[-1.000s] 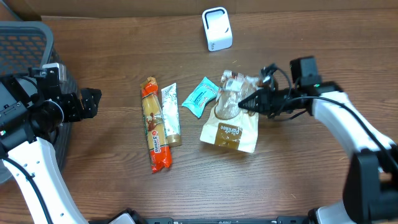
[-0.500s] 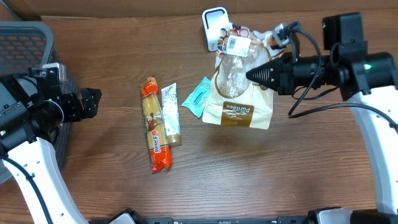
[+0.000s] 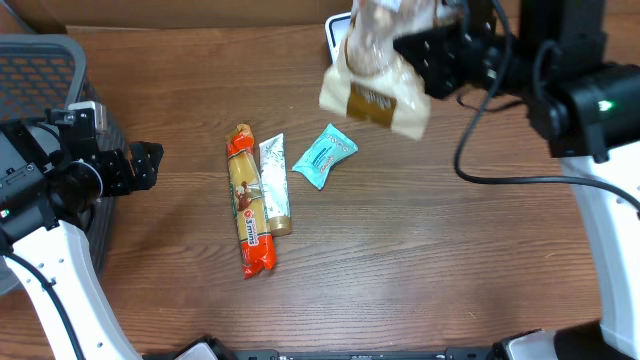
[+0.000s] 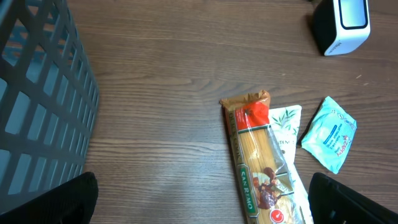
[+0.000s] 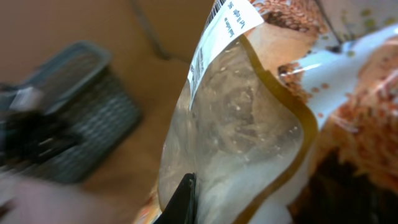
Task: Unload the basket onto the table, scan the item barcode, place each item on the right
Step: 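Lift the bag and hold its label up to the white scanner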
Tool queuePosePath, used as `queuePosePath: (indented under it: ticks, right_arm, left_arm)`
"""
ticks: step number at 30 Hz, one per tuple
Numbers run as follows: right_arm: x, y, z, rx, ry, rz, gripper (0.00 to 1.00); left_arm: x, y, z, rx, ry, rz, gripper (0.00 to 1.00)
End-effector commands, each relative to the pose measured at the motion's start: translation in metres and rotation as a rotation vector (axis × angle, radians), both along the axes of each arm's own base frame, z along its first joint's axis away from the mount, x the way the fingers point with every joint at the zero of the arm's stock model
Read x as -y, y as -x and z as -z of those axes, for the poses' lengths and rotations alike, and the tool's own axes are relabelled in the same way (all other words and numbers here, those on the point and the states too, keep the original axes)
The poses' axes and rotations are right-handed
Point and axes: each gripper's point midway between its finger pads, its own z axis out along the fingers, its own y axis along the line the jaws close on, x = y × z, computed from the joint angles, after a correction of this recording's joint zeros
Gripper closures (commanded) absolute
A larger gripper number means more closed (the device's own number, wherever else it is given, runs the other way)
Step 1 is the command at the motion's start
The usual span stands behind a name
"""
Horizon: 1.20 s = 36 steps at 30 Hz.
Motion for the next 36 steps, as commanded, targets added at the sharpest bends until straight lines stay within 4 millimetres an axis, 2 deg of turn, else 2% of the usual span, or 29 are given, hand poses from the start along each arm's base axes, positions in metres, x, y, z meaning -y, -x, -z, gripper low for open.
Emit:
queuePosePath:
  ticks: [1,5,6,7,10,15,21,29,33,36]
  right_arm:
    - [0.027,-0.069,0.045,0.057,0.309,0.379,0.96]
    - [0.04,-0.12,0.088,0.126,0.555,0.574,0.96]
    - [0.041,-0.143,0.107,0.176,0.671,0.579,0.96]
    - [0.039,-0.155,0.12,0.204,0.748,0.55,0.96]
    - [0.036,-0.181,0.149,0.283,0.952,0.464,0.96]
    - [0.038,-0.212,0.178,0.38,1.195,0.423,0.96]
    - [0.029,-0.228,0.218,0.441,1.44,0.221,0.96]
    - [0.02,-0.237,0.247,0.453,1.462,0.161,0.96]
    - [0.012,-0.239,0.265,0.473,1.519,0.06,0.96]
    - [0.01,-0.241,0.27,0.48,1.518,0.057,0.96]
  left_arm:
    - [0.001,-0.001,0.0,0.007,0.001,0.017,0.0]
    - [0.001,-0.001,0.0,0.007,0.001,0.017,0.0]
    - [0.001,-0.001,0.0,0.007,0.001,0.017,0.0]
    - [0.001,-0.001,0.0,0.007,0.001,0.017,0.0]
    - [0.001,-0.001,0.0,0.007,0.001,0.017,0.0]
    - [0.001,-0.001,0.0,0.007,0.001,0.017,0.0]
    - [0.001,-0.001,0.0,0.007,0.001,0.017,0.0]
    - [0.001,-0.001,0.0,0.007,0.001,0.017,0.0]
    - [0.001,-0.001,0.0,0.007,0.001,0.017,0.0]
    - [0.001,-0.001,0.0,0.007,0.001,0.017,0.0]
